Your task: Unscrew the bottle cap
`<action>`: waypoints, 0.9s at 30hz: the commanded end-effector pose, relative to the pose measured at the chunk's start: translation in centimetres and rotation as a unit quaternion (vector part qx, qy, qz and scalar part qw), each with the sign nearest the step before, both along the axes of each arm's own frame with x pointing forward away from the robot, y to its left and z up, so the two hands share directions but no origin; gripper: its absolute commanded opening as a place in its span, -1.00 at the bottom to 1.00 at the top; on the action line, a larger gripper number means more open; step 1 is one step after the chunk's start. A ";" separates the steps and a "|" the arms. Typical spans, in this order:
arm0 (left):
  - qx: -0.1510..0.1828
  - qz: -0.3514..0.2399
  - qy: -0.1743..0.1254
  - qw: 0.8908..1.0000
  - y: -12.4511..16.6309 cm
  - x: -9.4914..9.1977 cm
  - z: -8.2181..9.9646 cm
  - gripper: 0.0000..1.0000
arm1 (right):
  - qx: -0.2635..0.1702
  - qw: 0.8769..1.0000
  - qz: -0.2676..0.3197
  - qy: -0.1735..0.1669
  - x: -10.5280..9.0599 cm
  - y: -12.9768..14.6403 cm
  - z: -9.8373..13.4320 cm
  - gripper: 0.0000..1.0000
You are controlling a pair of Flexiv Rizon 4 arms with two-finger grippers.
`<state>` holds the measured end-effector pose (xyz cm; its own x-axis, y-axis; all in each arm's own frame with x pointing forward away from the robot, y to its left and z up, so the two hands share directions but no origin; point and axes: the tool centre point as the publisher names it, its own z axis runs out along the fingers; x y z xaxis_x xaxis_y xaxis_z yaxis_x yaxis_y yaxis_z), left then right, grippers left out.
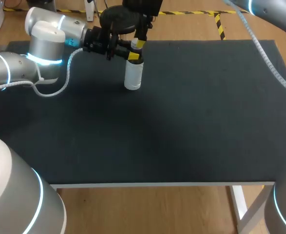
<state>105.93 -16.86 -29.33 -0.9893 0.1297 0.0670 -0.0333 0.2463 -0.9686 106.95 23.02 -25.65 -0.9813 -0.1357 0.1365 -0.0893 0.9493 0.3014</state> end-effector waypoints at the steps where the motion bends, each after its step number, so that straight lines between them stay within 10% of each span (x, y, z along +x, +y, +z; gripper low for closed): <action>1: -0.001 -0.005 0.001 1.000 -0.2 -0.1 -0.1 -1.00 | -0.003 1.000 0.001 -0.006 0.1 -0.2 0.1 -1.00; 27: -0.001 -0.005 0.001 1.000 -0.2 -0.1 -0.1 -1.00 | 0.025 0.979 0.194 -0.063 0.1 0.2 0.2 -1.00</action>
